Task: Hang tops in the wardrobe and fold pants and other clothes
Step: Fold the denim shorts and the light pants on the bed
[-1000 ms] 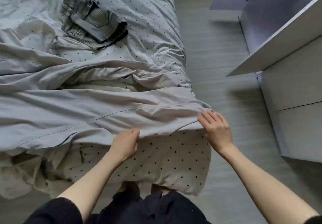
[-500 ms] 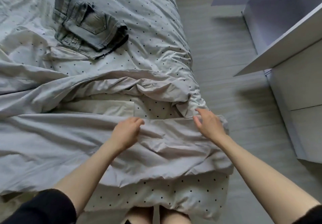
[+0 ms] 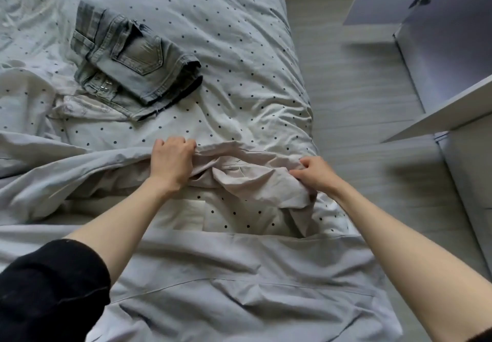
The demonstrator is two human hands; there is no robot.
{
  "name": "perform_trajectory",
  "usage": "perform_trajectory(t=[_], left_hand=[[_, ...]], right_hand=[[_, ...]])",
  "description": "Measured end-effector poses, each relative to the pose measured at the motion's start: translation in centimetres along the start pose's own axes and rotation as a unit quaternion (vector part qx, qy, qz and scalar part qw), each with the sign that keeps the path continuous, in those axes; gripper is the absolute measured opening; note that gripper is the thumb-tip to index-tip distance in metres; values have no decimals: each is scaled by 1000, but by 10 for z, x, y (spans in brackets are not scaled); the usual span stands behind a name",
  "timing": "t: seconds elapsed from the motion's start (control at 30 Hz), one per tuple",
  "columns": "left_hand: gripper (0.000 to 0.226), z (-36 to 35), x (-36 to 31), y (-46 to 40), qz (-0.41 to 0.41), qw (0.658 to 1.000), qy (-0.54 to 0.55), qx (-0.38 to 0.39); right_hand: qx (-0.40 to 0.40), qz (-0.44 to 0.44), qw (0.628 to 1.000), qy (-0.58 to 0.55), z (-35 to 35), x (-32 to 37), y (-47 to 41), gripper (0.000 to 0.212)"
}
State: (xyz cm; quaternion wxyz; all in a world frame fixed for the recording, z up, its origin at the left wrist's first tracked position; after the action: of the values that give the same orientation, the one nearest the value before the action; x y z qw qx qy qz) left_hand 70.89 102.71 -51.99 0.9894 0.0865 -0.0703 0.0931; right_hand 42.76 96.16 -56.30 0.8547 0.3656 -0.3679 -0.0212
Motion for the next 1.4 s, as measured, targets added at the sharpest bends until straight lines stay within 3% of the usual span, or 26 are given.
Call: perform_trajectory(t=[0.07,0.13,0.3,0.37,0.43,0.53,0.63,0.73,0.8,0.87,0.93,1.07,1.13,1.23,1.3,1.4], left_hand=[[17,18,-1,2,24,997,39,-54],[7,42,1,3,26,989,76,-124],[16,107,0,5,55,951,147,-266],[18,110,-17,17,5,955,154,-253],[19,94,-41,35,-76,969,143,-189],[10,40,-67,63,-117,989,87,21],[17,-6,-79,88,-145,972,50,178],[18,-25,-81,104,-181,947,75,256],[18,-22,-74,105,-173,950,133,223],[22,-4,-61,94,-171,962,184,111],[37,9,-45,74,-157,971,178,11],[56,19,-18,25,-78,991,99,-39],[57,18,-3,-4,-40,997,56,-38],[51,4,27,-36,55,996,51,46],[47,-6,37,-41,54,990,48,122],[29,-9,51,-42,27,986,33,160]], right_hand=[[-153,36,980,122,30,22,2,18],[-276,111,934,197,60,51,11,11],[-400,277,809,330,109,102,38,18],[-416,287,781,366,116,100,45,20],[-385,260,794,392,115,82,46,26],[-261,150,820,487,95,33,41,36],[-73,25,863,499,61,-24,39,35],[57,-42,876,477,29,-59,42,38],[26,-23,884,466,23,-60,40,32],[-28,22,898,438,21,-46,31,31],[-66,70,914,394,20,-22,19,34],[-119,136,936,302,21,24,-14,36],[-140,140,943,267,27,41,-39,49],[-100,120,946,284,24,55,-75,69],[-55,113,931,342,17,56,-86,62],[-79,127,903,402,18,60,-93,38]])
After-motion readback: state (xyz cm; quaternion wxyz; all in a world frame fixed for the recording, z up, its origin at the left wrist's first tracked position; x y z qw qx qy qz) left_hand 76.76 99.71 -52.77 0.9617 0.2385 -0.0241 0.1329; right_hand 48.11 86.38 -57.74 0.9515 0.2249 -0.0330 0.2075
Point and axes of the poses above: each hand's wrist, its own y-axis away from the middle knuckle, its own z-axis out of the back of the hand, x = y × z, the point moved 4 cm from there along -y, towards the middle knuckle, and after that the axes turned 3 degrees about -y, right-handed, at the moved point
